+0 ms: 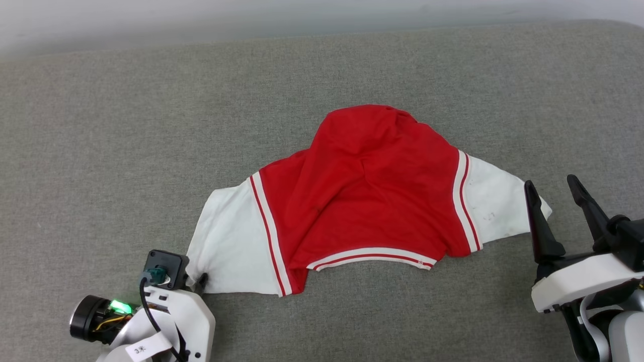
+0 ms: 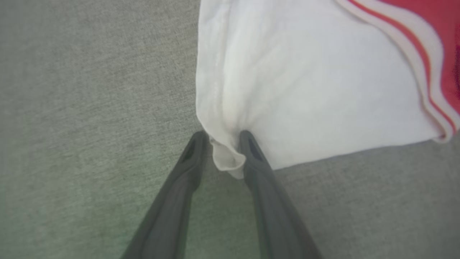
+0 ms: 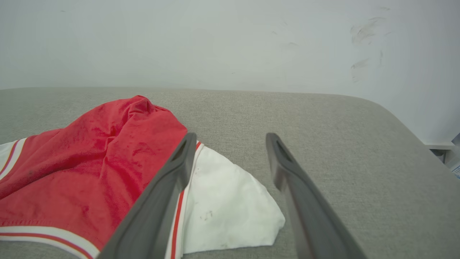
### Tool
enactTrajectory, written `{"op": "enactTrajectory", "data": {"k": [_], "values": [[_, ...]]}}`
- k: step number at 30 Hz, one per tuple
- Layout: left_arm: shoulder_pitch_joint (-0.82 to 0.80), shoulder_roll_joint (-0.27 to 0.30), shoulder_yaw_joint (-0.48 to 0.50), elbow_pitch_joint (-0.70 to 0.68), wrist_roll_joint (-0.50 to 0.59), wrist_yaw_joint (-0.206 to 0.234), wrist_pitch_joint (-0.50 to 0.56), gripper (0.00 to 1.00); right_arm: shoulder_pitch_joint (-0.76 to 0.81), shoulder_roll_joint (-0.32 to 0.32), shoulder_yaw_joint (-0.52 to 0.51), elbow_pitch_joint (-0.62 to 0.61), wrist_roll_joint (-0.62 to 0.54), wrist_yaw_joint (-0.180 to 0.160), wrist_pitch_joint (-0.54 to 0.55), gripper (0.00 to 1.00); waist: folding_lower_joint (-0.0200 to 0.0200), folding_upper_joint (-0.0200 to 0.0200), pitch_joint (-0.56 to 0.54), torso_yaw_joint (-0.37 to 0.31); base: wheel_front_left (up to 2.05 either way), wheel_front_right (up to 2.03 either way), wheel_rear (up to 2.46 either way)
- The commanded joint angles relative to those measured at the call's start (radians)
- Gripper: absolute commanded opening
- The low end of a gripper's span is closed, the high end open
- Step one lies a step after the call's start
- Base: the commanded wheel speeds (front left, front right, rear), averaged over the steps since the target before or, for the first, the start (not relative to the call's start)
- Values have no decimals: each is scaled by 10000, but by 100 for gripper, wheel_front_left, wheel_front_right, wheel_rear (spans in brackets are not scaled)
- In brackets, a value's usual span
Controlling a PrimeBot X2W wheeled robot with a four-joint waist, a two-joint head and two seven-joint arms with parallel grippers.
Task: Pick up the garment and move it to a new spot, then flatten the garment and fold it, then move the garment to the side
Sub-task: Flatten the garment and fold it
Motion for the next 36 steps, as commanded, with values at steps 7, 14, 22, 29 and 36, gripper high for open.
{"op": "enactTrajectory", "data": {"k": [7, 14, 22, 29, 36], "values": [[18, -178, 267, -45, -298, 198, -562, 0, 92, -126, -95, 361, -123, -11, 432, 100, 0, 0, -283, 204, 0, 0, 0], [28, -365, 871, -1357, -671, 386, -1687, 0, 222, -609, -261, 730, -38, -11, 2201, 100, 0, 0, -678, 538, 0, 0, 0], [409, -81, 1016, -3003, -665, 513, -1579, 0, -92, -1319, -370, 846, 167, -13, 5410, 100, 0, 0, -504, 895, 0, 0, 0], [556, 73, 901, -3750, -632, 505, -1365, 0, -917, -1694, -492, 1223, -180, -13, 6925, 100, 0, 0, -139, 1185, 0, 0, 0], [248, -31, 681, -3759, -615, 406, -1375, 0, -1379, -1908, -261, 1982, -269, -13, 7494, 100, 0, 0, 108, 1471, 0, 0, 0]]}}
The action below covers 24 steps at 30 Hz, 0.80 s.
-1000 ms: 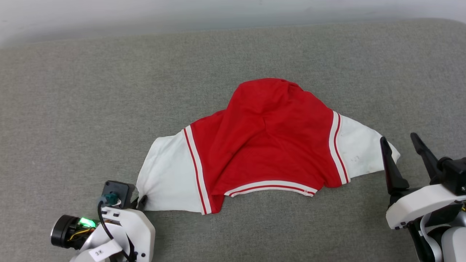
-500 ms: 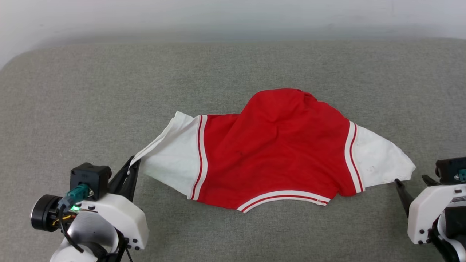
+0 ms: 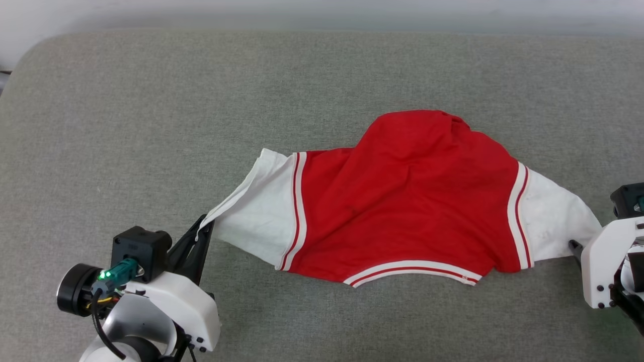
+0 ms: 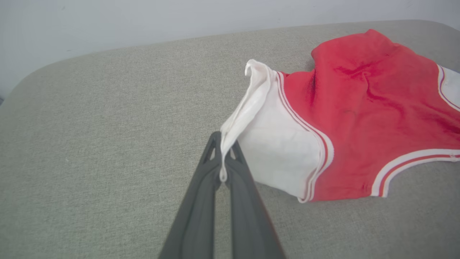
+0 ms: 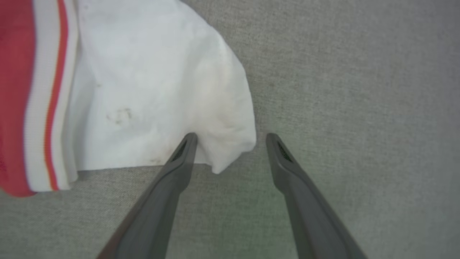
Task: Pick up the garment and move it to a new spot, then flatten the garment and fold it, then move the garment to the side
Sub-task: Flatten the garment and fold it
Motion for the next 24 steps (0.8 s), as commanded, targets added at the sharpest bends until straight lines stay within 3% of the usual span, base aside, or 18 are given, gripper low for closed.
{"op": "enactTrajectory", "data": {"k": [1, 8, 9, 10, 12, 24], "values": [[-181, -39, -28, 20, 12, -19, -32, 0, -143, -45, 25, 161, -43, -14, -9, 100, -1, 0, 87, 102, 0, 0, 0], [-323, -69, -153, 210, -59, -116, -115, 0, -147, 14, 229, 1114, 84, -10, -115, 100, -1, 0, 236, 285, 0, 0, 0], [-341, -57, -151, 233, -70, -129, -116, 0, -102, 12, 304, 1257, 135, -8, -82, 78, -1, 0, 243, 301, 0, 0, 0], [-353, -46, -154, 245, -71, -141, -126, 0, -90, 9, 352, 1381, 184, -10, -123, 35, -1, 0, 253, 312, 0, 0, 0], [-353, -33, -146, 289, -92, -142, -149, 0, -51, 5, 419, 1634, 323, -10, -161, 0, -1, 0, 244, 322, 0, 0, 0], [-83, 162, 102, 400, -179, -15, -351, 0, -505, -597, 321, 1217, 795, -15, -1668, 0, -1, 0, -844, -25, 0, 0, 0]]}}
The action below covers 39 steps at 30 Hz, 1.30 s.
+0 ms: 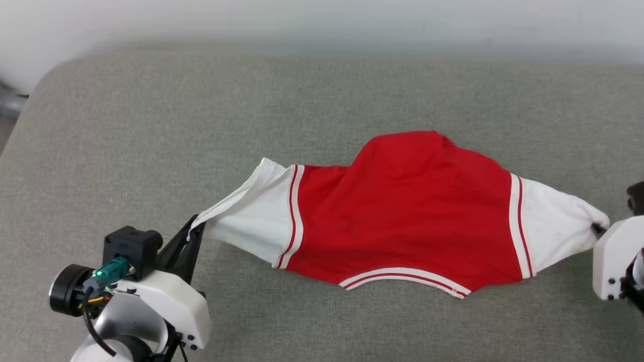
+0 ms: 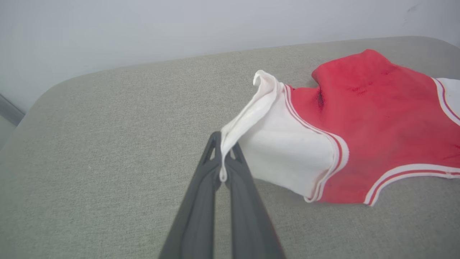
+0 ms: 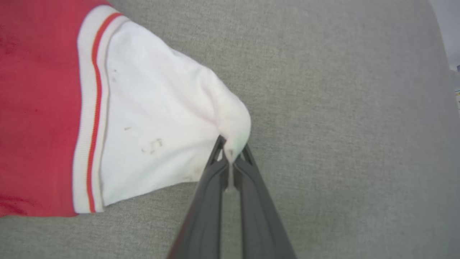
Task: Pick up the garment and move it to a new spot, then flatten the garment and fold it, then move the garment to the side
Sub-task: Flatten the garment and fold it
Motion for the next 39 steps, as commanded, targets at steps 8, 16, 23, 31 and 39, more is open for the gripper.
{"op": "enactTrajectory", "data": {"k": [8, 16, 23, 31, 39], "values": [[104, 618, 615, -462, -180, 60, 191, 0, -622, -545, 93, -1138, 1067, -15, 140, 0, 1, -1, -1051, -600, 0, 0, 0], [-534, 1510, 1344, -822, -330, -176, 545, 0, -1921, -1190, 159, -2026, 1781, -16, 738, 0, 1, -1, -1530, -947, 0, 0, 0], [-1693, 2290, 1881, -1147, -151, -354, 713, 0, -3360, -1179, -53, -2573, 1655, -16, 825, 0, 1, -1, -1607, -1086, 0, 0, 0], [-3175, 2862, 2386, -1278, -318, -602, 886, 0, -4793, -1171, -180, -2789, 1441, -16, 857, 0, 1, -1, -1149, -1092, 0, 0, 0], [-4927, 3464, 2643, -832, -516, -1102, 874, 0, -6176, -1140, -41, -2509, 1061, -16, 437, 0, 1, -1, -5, -1010, 0, 0, 0]]}}
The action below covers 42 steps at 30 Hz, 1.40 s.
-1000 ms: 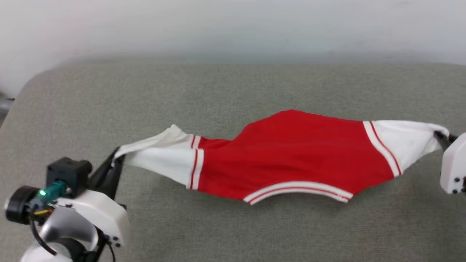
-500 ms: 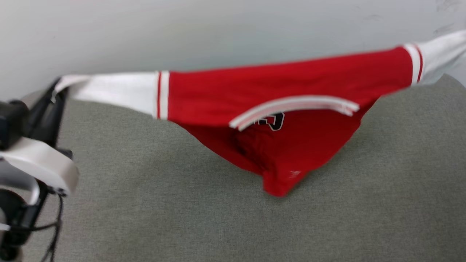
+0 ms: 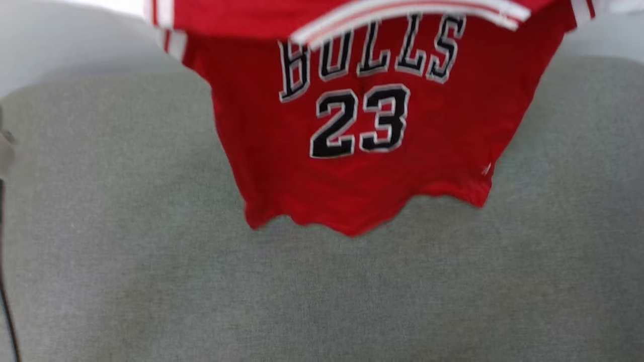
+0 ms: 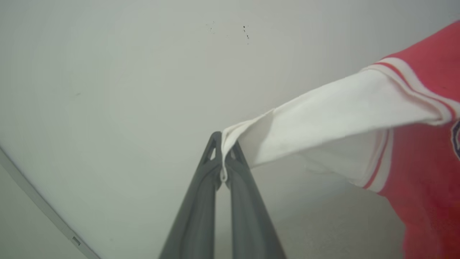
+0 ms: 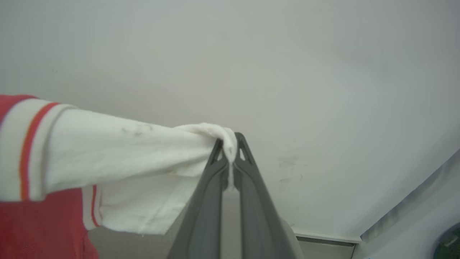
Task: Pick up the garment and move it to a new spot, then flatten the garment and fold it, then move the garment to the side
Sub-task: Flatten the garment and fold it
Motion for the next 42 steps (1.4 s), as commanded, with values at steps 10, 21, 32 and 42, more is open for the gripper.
{"op": "enactTrajectory", "data": {"k": [10, 21, 32, 42], "values": [[-4398, 673, -671, 2387, 453, -1102, -986, 0, -3312, -15, 196, 1314, -1070, -20, -1133, 0, -1, 0, 2865, 347, 0, 0, 0], [-9505, 34, -2018, 5523, 1519, -1370, -2681, 0, -6848, 743, -266, 3258, -2810, -20, -2806, 0, -1, 0, 4710, 667, 0, 0, 0], [-10983, -1124, -3072, 8927, 1851, -1431, -4794, 0, -7147, 1732, -1138, 5450, -4058, -20, -4701, 0, -1, 0, 5271, 963, 0, 0, 0], [-7880, -1689, -3540, 9681, 1424, -1184, -5862, 0, -4327, 2082, -1180, 6593, -3772, -20, -5589, 0, -1, 0, 4275, 755, 0, 0, 0]]}}
